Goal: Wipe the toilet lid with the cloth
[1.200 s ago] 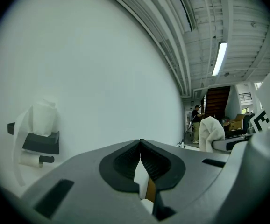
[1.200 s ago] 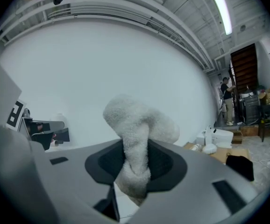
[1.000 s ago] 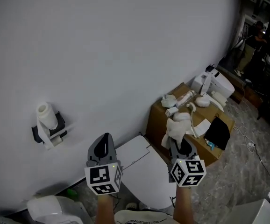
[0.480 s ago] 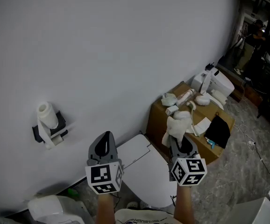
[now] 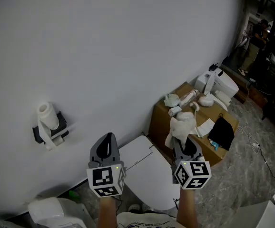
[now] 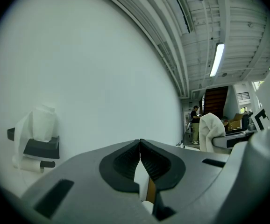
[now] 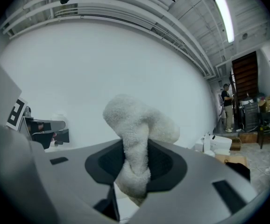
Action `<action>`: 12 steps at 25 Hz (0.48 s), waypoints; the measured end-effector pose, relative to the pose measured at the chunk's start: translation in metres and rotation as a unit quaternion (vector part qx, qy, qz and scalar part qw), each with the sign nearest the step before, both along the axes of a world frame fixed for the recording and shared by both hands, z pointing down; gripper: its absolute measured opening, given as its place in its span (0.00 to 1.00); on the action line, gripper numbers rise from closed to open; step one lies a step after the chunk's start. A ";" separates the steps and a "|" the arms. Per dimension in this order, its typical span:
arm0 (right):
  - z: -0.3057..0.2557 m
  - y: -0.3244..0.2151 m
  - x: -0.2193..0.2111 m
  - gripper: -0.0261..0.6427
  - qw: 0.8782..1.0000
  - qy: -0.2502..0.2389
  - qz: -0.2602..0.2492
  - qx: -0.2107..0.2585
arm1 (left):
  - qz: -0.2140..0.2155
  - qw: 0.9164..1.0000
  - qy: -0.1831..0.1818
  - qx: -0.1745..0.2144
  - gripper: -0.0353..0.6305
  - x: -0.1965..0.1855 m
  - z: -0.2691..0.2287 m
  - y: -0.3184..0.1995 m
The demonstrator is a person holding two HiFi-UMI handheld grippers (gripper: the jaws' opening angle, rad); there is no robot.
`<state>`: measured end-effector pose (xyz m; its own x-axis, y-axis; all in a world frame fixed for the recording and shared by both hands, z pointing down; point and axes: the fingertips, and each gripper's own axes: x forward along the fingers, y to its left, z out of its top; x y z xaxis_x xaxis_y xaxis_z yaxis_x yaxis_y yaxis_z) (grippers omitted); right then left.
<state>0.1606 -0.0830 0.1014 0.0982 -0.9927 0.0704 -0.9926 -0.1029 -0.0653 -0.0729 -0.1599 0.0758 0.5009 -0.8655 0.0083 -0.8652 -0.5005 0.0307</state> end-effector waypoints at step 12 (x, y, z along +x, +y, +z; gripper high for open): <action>-0.003 0.005 0.001 0.21 1.000 0.002 -0.005 0.004 | -0.003 1.000 -0.008 0.003 0.07 0.002 0.000 0.005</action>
<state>0.1614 -0.0784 0.0980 0.0884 -0.9941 0.0626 -0.9938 -0.0923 -0.0618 -0.0705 -0.1553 0.0757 0.4961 -0.8682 0.0107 -0.8682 -0.4959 0.0146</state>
